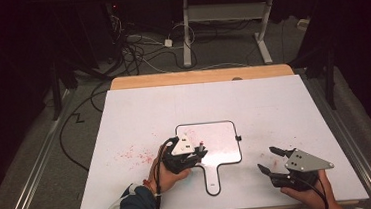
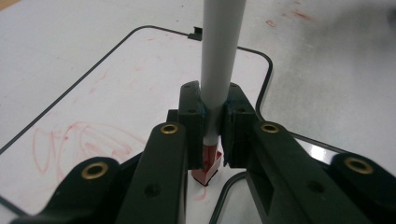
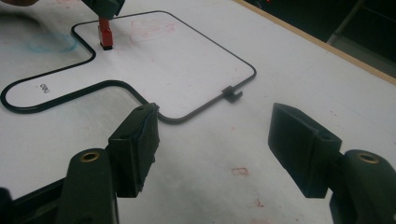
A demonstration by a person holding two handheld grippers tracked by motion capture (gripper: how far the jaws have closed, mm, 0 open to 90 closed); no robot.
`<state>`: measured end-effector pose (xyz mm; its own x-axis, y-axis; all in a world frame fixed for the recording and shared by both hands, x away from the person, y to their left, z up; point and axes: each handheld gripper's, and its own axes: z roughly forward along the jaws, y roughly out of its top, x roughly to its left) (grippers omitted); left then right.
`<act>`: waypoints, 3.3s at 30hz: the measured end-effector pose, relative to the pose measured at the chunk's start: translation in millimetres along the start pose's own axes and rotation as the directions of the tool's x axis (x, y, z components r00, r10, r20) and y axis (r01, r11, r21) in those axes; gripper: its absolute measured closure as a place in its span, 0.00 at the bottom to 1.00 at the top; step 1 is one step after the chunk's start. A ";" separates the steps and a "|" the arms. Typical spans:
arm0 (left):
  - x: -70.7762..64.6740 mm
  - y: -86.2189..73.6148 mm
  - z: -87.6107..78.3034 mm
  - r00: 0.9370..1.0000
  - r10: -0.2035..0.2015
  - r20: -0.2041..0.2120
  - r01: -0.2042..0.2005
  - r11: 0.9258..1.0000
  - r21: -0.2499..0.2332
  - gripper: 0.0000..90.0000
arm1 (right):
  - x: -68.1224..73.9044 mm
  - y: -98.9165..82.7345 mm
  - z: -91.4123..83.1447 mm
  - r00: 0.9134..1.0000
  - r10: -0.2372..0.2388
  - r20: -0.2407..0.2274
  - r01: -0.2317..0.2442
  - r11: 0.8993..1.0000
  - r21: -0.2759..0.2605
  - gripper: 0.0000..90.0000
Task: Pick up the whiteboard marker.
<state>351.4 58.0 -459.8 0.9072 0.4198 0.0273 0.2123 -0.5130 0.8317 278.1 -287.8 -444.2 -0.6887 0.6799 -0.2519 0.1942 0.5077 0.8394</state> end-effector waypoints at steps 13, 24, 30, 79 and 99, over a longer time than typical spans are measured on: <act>7.2 -14.5 -19.3 1.000 -0.015 -0.003 0.015 1.000 0.004 0.87 | 3.9 -0.1 0.3 1.000 -0.030 -0.004 0.030 1.000 0.009 0.38; -1.4 -7.2 -4.5 0.999 0.035 0.008 -0.034 0.999 -0.032 0.87 | 6.2 0.5 3.6 0.999 -0.044 -0.018 0.044 0.999 0.021 0.38; 17.7 -13.8 -12.1 0.997 0.015 -0.081 -0.016 1.000 -0.016 0.87 | 7.2 -0.6 3.4 0.998 -0.063 -0.007 0.063 0.998 0.025 0.38; 30.9 -15.2 -6.1 1.000 -0.001 -0.012 0.001 0.999 -0.051 0.87 | 10.8 -0.8 7.7 0.995 -0.098 -0.030 0.100 0.994 0.041 0.38; 31.3 -12.5 -1.5 0.999 0.019 -0.027 -0.021 0.999 -0.051 0.87 | 10.6 -2.7 5.7 0.994 -0.104 -0.024 0.106 0.993 0.049 0.38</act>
<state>376.6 78.7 -468.5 0.9009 0.4301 0.0584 0.1749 -0.4830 0.8580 274.2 -278.9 -451.9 -0.7219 0.6102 -0.3265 0.1543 0.6018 0.7836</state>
